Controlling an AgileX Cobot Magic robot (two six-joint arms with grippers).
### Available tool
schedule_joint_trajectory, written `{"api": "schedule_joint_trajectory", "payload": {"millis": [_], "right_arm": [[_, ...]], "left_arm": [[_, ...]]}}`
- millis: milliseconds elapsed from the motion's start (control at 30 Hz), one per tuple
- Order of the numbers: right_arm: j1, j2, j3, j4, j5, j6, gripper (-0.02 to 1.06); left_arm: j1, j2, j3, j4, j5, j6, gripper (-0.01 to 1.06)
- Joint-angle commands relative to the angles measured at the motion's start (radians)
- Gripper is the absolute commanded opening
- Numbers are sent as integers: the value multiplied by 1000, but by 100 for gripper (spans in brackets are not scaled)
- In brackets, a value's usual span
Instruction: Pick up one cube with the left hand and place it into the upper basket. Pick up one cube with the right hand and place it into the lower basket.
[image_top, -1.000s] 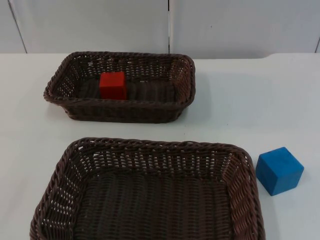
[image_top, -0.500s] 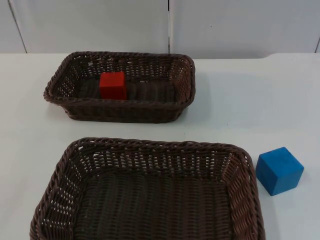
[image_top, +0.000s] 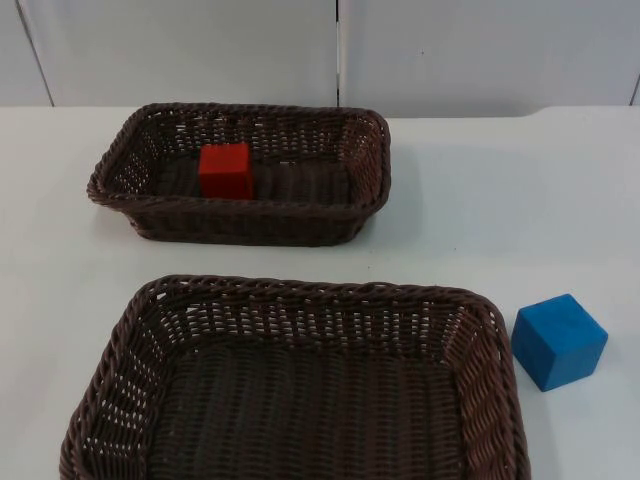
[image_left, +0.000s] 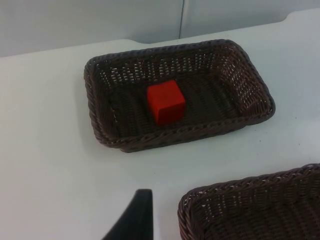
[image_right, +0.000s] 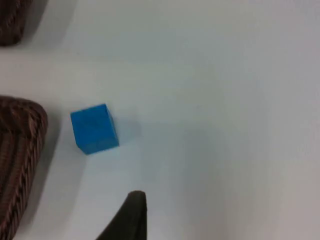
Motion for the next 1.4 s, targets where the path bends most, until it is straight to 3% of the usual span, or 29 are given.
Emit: {"api": "schedule_joint_trajectory", "payload": {"millis": [0,233,367,533,900,1067,1367], "right_arm": [[-3,108,-21,7,-5,-19,104],[-3,283,-41,82,-27,-83,104],[-3,413,-43,202,-95,-193,104],[-3,527,-43,282,-146,-270,100],[-3,742,-43,317,-214,-359,98],[0,806,-43,373,-246,-413,98],[141,880,-43,344,-391,-461,98]], "left_arm": [[-5,-7,4,4,-1,-1,105],[-5,-7,4,4,-1,-1,105],[-5,-7,4,4,-1,-1,105],[-5,-7,4,4,-1,-1,105],[-5,-7,4,-7,-1,-1,105],[-5,-7,4,-7,-1,-1,105],[-5,-7,4,-7,-1,-1,105]]}}
